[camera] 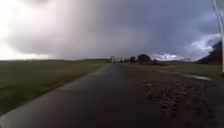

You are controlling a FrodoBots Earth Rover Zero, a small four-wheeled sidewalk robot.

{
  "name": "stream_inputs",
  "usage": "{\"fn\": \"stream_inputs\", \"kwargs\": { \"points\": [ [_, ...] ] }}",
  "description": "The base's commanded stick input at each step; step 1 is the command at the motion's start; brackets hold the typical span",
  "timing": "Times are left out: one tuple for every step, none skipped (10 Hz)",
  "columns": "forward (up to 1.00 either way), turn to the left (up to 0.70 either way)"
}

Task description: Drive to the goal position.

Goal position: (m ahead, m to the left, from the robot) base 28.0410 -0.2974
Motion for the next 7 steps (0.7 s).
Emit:
{"fn": "stream_inputs", "kwargs": {
  "points": [
    [0.70,-0.14],
    [0.70,-0.14],
    [0.70,-0.14],
    [0.70,-0.14],
    [0.70,-0.14],
    [0.70,-0.14],
    [0.70,-0.14]
  ]
}}
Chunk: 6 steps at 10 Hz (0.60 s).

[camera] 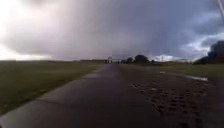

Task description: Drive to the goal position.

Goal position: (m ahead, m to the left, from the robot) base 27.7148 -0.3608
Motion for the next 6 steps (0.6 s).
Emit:
{"fn": "stream_inputs", "kwargs": {
  "points": [
    [0.70,-0.14],
    [0.70,-0.14],
    [0.70,-0.13],
    [0.70,-0.04],
    [0.70,0.00],
    [0.70,0.00]
  ]
}}
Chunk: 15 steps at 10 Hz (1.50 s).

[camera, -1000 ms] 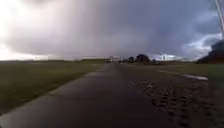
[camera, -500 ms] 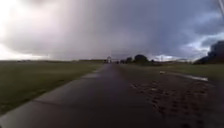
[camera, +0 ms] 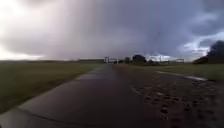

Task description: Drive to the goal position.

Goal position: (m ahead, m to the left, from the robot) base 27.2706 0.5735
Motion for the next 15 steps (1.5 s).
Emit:
{"fn": "stream_inputs", "kwargs": {
  "points": [
    [0.70,0.00],
    [0.70,0.00],
    [0.70,0.00],
    [0.70,0.00],
    [0.70,0.00],
    [0.70,0.00],
    [0.70,0.00],
    [0.70,0.00],
    [0.70,0.00],
    [0.70,0.00],
    [0.70,0.00],
    [0.70,0.00],
    [0.70,0.00],
    [0.70,0.00],
    [0.70,0.00]
  ]
}}
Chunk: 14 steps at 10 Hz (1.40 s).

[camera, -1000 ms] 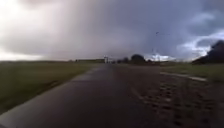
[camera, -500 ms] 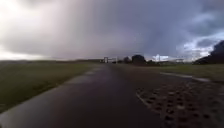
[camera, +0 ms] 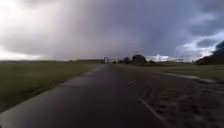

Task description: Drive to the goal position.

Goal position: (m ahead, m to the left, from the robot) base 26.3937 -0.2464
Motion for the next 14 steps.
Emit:
{"fn": "stream_inputs", "kwargs": {
  "points": [
    [0.70,0.00],
    [0.70,0.00],
    [0.70,0.00],
    [0.70,0.00],
    [0.70,0.00],
    [0.70,0.00],
    [0.70,0.00],
    [0.70,0.00],
    [0.70,0.00],
    [0.70,0.00],
    [0.70,0.00],
    [0.70,0.00],
    [0.70,0.00],
    [0.70,0.00]
  ]
}}
